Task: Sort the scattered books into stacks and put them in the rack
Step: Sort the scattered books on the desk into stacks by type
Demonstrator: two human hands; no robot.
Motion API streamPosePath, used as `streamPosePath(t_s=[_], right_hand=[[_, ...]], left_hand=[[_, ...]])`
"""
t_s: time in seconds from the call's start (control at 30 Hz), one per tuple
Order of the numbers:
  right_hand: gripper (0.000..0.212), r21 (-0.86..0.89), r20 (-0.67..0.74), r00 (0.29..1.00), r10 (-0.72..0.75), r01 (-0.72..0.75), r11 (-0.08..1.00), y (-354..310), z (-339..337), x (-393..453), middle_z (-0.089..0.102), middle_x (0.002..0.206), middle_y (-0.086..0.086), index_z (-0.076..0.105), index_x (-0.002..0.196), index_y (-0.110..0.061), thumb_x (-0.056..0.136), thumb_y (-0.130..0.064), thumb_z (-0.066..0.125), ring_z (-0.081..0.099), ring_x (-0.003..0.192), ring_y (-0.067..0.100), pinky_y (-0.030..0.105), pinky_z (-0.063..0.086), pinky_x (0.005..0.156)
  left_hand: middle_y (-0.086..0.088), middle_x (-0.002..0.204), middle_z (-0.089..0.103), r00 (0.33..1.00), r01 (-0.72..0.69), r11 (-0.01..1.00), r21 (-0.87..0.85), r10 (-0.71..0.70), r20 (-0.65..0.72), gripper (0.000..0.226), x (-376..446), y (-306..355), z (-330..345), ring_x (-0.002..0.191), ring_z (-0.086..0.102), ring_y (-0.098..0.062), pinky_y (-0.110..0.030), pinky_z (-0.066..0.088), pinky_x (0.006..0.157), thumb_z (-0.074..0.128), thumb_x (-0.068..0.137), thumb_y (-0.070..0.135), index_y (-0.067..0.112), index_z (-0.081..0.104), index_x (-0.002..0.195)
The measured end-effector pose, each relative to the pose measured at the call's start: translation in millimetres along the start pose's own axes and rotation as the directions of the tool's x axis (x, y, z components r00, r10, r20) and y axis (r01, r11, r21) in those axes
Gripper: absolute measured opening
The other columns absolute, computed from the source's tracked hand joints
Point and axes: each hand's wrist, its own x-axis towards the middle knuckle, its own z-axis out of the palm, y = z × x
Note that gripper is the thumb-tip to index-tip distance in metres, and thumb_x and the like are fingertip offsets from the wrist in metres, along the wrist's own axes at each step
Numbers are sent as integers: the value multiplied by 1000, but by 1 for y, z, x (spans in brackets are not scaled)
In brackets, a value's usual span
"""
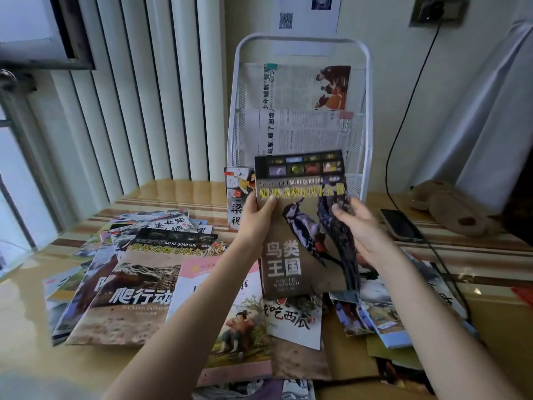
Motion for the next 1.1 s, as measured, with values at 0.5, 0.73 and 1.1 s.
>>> streamPosePath(t_s=[0.5,0.73,1.1], right_hand=[[49,-270,-120,965,-233,194,943,3,24,0,56,130,3,50,130,-9,91,-39,57,51,120,20,37,40,102],[12,-335,-264,913,-310,215,918,-14,70,3,62,92,-1,59,97,-15,91,-26,58,59,89,21,29,42,74],[22,-560,-246,788,-564,360,746,-31,103,-16,52,67,0,52,80,-9,93,-26,55,47,56,14,21,32,47]], left_hand=[[-9,126,57,985,-137,723,677,171,18,35,-2,-26,-70,111,57,-22,-37,50,95,50,96,15,8,48,130],[-23,137,40,907,416,177,892,-11,-421,67,-13,-12,-187,130,34,-37,-46,33,106,61,84,36,2,33,135],[-9,77,52,843,490,519,700,-76,-533,48,-20,10,-217,66,51,-19,-26,41,52,83,69,19,-3,53,99]])
